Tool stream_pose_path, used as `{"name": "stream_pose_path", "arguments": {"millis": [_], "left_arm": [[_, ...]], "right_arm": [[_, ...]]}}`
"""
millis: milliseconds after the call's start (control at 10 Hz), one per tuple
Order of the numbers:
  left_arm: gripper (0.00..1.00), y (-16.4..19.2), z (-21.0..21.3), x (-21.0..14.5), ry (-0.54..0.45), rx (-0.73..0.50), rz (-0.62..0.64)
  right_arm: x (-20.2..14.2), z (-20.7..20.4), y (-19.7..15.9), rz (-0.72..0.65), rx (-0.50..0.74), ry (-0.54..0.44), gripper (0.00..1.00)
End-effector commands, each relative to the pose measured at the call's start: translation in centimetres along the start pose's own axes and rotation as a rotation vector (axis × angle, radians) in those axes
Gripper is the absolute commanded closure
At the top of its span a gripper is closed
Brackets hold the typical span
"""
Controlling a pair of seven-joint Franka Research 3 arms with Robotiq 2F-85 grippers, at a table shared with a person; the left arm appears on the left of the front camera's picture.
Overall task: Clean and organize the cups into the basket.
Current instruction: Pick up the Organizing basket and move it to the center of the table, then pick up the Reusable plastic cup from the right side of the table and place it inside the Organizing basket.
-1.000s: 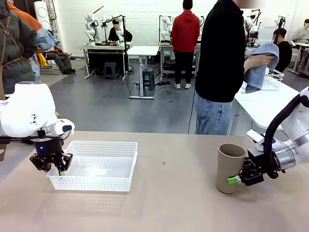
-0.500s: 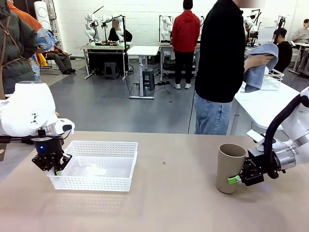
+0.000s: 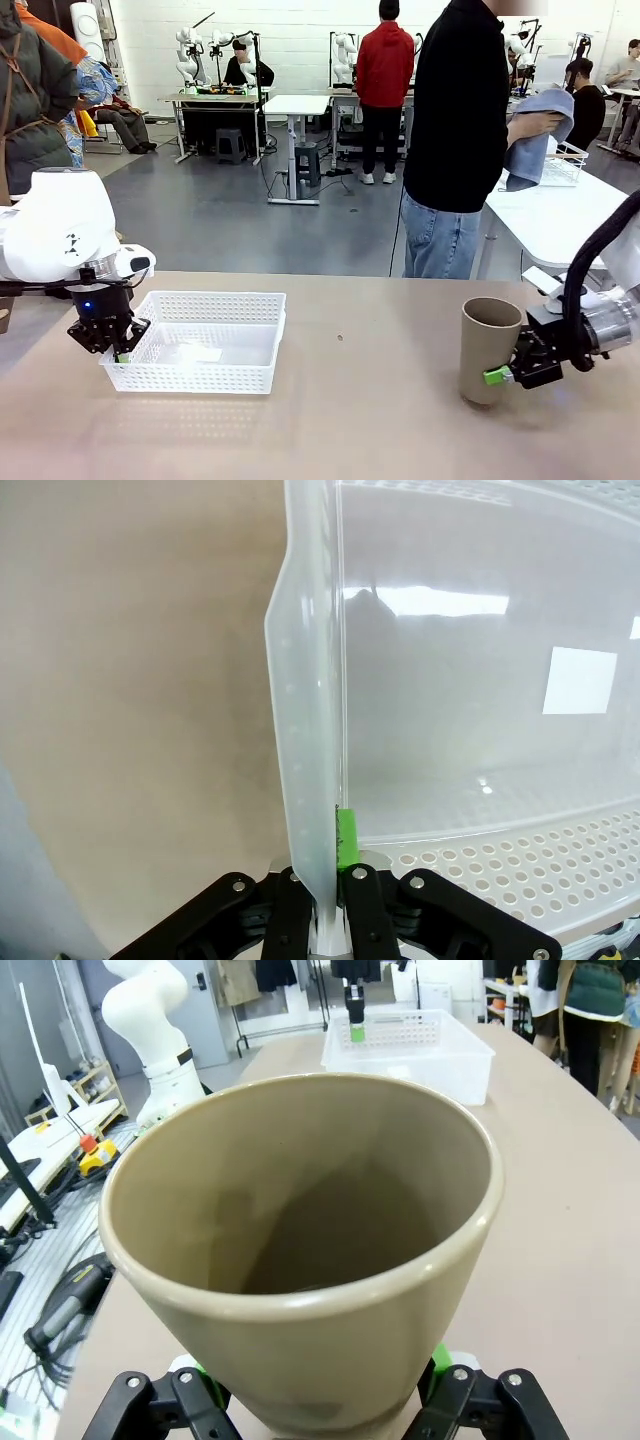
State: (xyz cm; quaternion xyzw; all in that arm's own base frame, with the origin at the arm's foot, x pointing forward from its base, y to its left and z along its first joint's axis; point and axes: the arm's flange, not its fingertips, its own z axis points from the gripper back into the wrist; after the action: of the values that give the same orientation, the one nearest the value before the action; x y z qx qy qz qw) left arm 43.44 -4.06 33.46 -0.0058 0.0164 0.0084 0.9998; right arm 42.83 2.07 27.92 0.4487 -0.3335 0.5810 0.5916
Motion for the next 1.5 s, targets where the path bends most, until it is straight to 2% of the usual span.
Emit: {"name": "stream_pose_path", "arguments": {"millis": [0, 400, 500, 600, 800, 1100, 1200, 1300, 1400], "left_arm": [[1.0, -2.8, -0.8, 0.4, -0.015, -0.026, -0.002], [1.0, -10.1, -1.8, 1.3, -0.021, -0.021, 0.008], [1.0, -12.0, -2.2, 1.6, -0.015, -0.018, 0.008], [1.0, -14.2, -2.3, 1.9, -0.008, -0.014, 0.001], [1.0, -19.0, -1.9, 1.5, -0.036, -0.013, -0.008], [1.0, -23.8, -2.5, 1.7, -0.013, 0.018, -0.021], [1.0, -25.0, -2.8, 1.7, -0.015, 0.02, -0.01], [1.0, -24.6, -2.9, 1.9, -0.01, 0.027, 0.002], [1.0, -23.2, -0.2, 1.3, -0.035, -0.014, -0.034]], "right_arm": [[6.0, 2.3, 6.0, -0.011, -0.05, 0.053, 0.32], [19.1, 6.9, 12.8, 0.101, -0.175, -0.002, 0.32], [20.8, 7.8, 13.8, 0.113, -0.205, -0.006, 0.32], [17.3, 6.2, 11.7, 0.097, -0.129, 0.024, 0.32], [17.3, 6.2, 11.7, 0.097, -0.129, 0.024, 0.32], [17.3, 6.2, 11.7, 0.097, -0.129, 0.024, 0.32], [17.3, 6.2, 11.7, 0.097, -0.129, 0.024, 0.32], [17.3, 6.2, 11.7, 0.097, -0.129, 0.024, 0.32], [17.3, 6.2, 11.7, 0.097, -0.129, 0.024, 0.32]]}}
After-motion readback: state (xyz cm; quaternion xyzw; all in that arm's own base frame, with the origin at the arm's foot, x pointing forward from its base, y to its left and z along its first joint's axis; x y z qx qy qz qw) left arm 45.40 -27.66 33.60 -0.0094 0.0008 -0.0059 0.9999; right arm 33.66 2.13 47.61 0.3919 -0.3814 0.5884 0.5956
